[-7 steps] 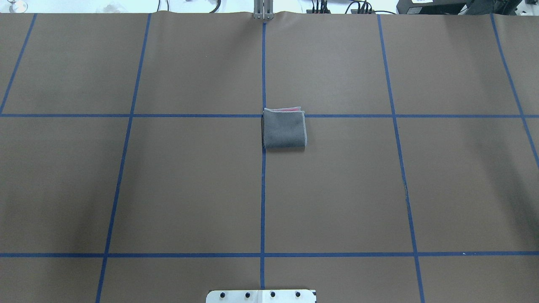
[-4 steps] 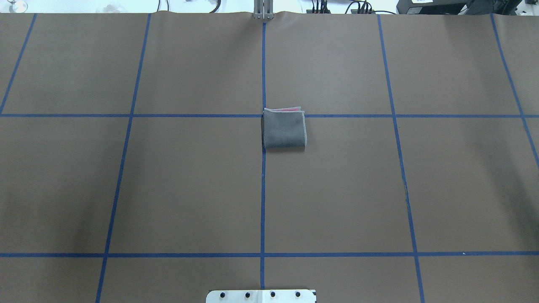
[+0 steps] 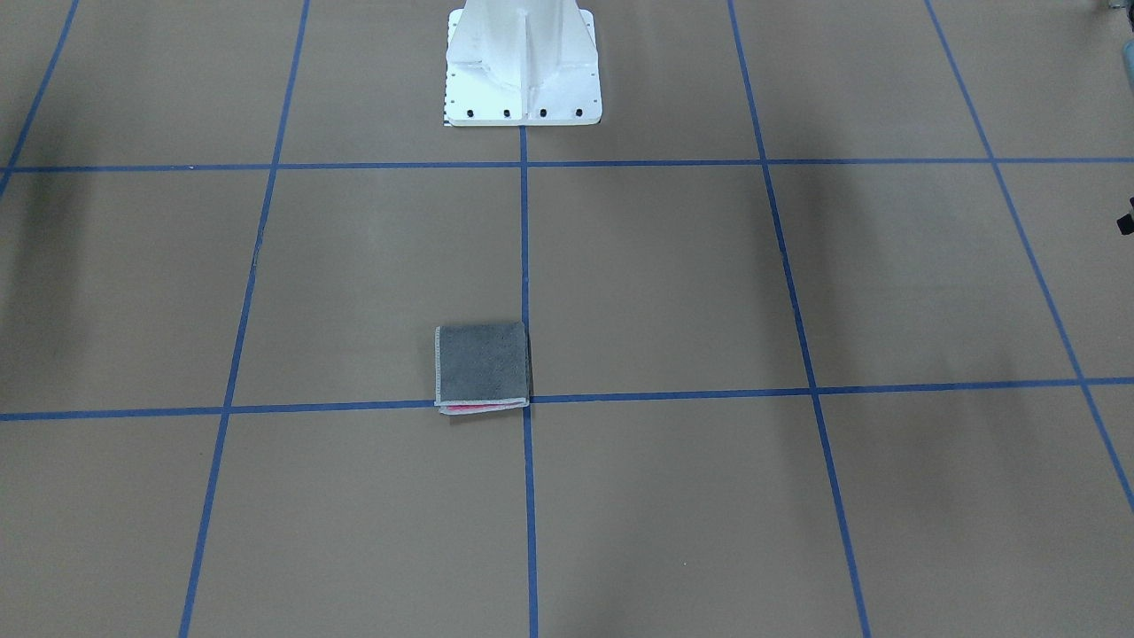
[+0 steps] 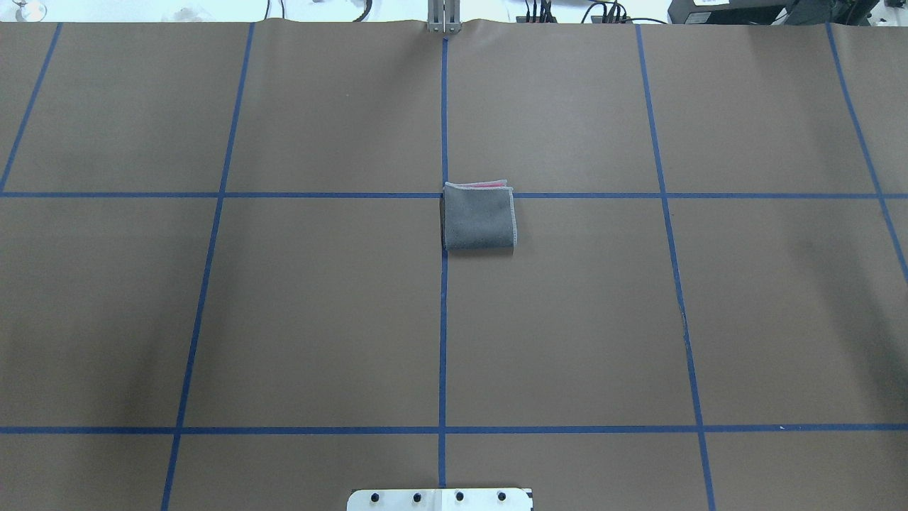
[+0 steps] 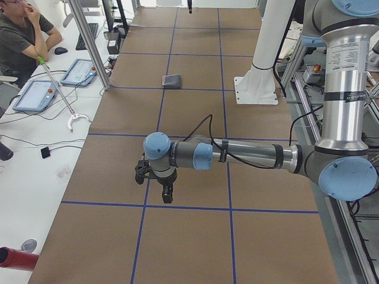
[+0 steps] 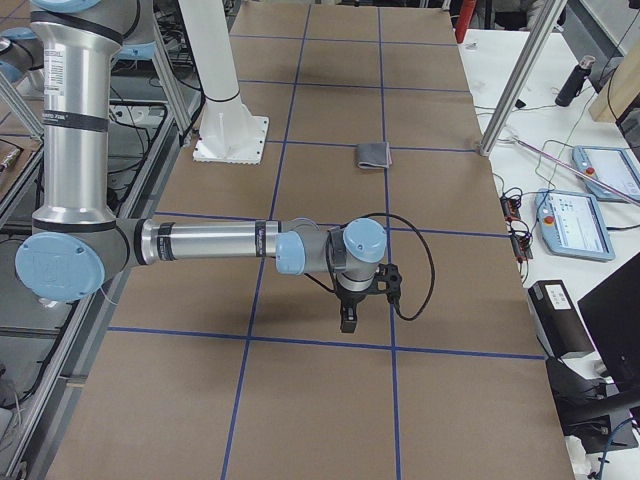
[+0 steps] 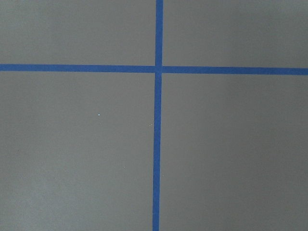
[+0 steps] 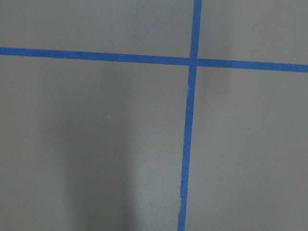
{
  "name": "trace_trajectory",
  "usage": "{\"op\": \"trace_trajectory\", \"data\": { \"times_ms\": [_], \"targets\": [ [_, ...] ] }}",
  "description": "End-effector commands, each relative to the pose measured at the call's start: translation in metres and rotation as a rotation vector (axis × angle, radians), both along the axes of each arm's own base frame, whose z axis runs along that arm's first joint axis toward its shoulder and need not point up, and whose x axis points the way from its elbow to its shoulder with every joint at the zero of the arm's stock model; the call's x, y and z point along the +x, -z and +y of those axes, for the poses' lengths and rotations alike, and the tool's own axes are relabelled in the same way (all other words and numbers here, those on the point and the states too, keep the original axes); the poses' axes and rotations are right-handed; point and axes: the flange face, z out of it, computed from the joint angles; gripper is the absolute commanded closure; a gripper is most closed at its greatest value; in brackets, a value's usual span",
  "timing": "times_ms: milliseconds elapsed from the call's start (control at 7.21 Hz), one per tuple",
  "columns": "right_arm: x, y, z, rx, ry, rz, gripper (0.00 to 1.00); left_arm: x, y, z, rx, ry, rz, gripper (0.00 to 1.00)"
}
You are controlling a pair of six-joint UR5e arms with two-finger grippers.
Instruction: Fold towel twice with both arms
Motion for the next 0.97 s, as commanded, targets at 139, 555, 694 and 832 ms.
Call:
{"op": "trace_trajectory", "data": {
  "times_ms": [139,555,694,832],
  "targets": [
    [-0.012,-0.004,0.001,0.009,0.034,0.055,0.00,0.000,0.000,-0.001,0.002,-0.001,0.002,0.00],
    [0.004,-0.017,0.003,-0.016,0.003,0.062,0.00,0.002,0.003,-0.004,0.014,-0.002,0.003,0.00],
    [0.010,-0.016,0.004,-0.014,-0.008,0.061,0.00,0.002,0.006,-0.006,0.019,-0.002,0.003,0.00],
    [0.009,-0.018,0.004,-0.018,-0.008,0.062,0.00,0.001,0.003,-0.006,0.014,-0.002,0.003,0.00]
  ]
}}
